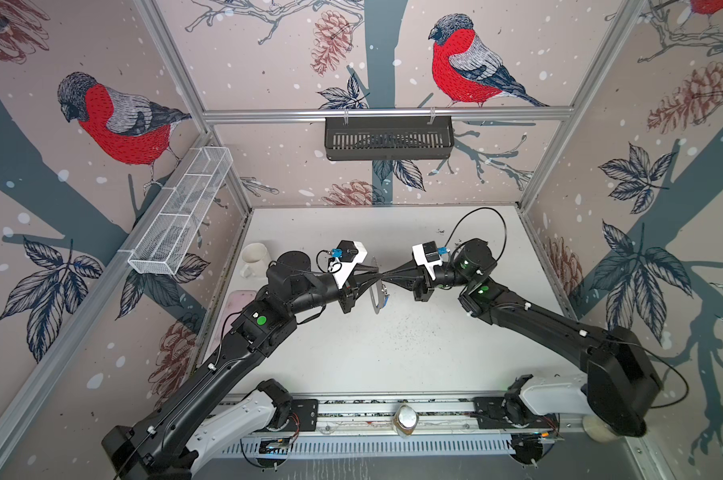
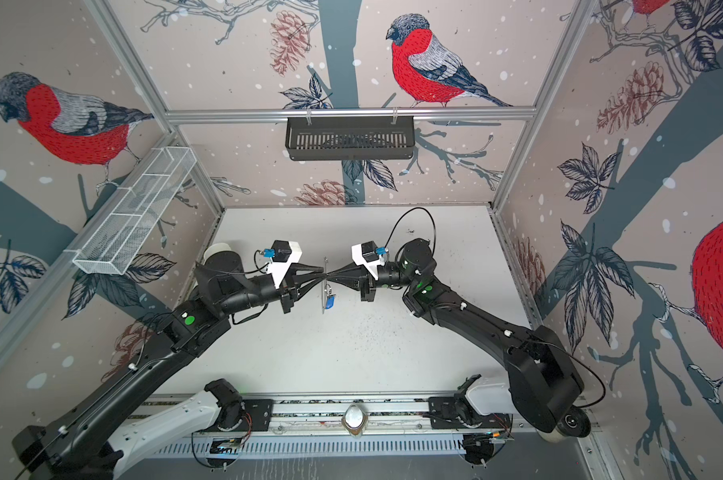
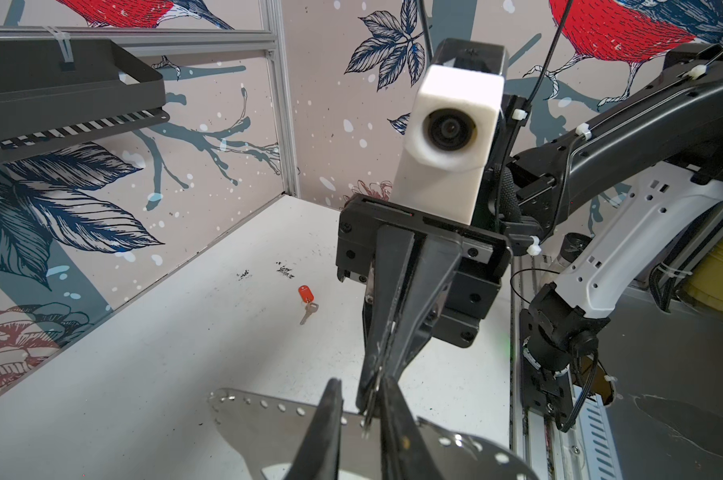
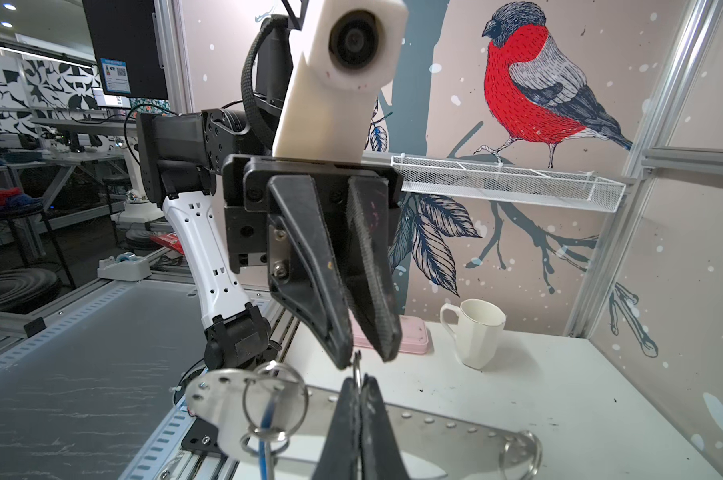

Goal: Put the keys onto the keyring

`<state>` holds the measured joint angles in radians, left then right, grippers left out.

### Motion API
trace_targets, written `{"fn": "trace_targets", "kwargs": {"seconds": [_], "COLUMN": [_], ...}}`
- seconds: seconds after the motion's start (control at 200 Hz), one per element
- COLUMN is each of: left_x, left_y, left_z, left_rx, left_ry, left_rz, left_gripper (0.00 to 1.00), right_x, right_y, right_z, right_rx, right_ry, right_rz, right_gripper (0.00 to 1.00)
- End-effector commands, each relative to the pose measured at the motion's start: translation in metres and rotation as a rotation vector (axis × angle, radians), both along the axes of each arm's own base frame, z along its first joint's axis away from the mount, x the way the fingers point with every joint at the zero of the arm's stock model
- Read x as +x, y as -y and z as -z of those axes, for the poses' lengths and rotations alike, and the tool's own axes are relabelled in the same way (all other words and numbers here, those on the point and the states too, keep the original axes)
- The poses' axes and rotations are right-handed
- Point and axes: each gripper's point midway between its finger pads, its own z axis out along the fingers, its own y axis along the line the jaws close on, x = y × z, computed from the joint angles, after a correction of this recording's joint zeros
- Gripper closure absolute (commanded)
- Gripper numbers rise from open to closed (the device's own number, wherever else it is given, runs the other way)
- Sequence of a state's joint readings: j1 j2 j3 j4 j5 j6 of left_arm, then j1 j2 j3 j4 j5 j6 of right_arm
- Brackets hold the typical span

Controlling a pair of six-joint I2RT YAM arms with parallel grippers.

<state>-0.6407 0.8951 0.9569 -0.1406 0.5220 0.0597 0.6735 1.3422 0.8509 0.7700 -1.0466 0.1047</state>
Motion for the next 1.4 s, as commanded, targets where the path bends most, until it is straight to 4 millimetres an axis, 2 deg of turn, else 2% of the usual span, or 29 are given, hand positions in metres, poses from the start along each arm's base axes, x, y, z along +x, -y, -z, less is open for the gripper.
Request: {"fn": "trace_targets", "kwargs": {"seconds": [0.0, 0.215, 0.355, 0.715, 0.931, 1.176, 1.306, 1.396], "left_x": [-0.003, -0.005, -0.005, -0.013, -0.014, -0.014, -0.013, -0.013], "left_y": [0.001, 0.001, -0.001, 0.001, 0.002, -0.002, -0.005, -0.006], "left_z": [-0.012, -0.012, -0.013, -0.018, -0.02, -0.02, -0.021, -0.022], "left_rx": [-0.029, -0.033, -0.035, -0.05, -0.052, -0.043, -0.048, -0.049], "left_ry": [0.05, 0.054, 0.065, 0.084, 0.098, 0.115, 0.134, 0.14], "left_rz": [0.019, 0.026, 0.011, 0.059, 0.068, 0.049, 0.027, 0.02], "left_gripper": [0.82, 0.83, 0.87, 0.87, 1.0, 1.0, 1.0, 1.0], "right_x": [-0.007, -0.013, -0.014, -0.025, -0.028, -0.024, -0.021, -0.019], "right_y": [0.001, 0.002, 0.003, -0.003, -0.006, -0.006, -0.004, -0.003], "right_z": [-0.014, -0.018, -0.02, -0.018, -0.017, -0.016, -0.015, -0.014], "right_rx": [0.039, 0.043, 0.043, -0.006, -0.026, -0.031, -0.034, -0.036], "right_ry": [0.039, 0.031, 0.026, 0.011, 0.012, 0.006, 0.0, -0.002], "right_rz": [-0.034, -0.069, -0.079, -0.173, -0.191, -0.166, -0.147, -0.14], "right_gripper": [1.0, 1.0, 1.0, 1.0, 1.0, 1.0, 0.87, 0.81]}}
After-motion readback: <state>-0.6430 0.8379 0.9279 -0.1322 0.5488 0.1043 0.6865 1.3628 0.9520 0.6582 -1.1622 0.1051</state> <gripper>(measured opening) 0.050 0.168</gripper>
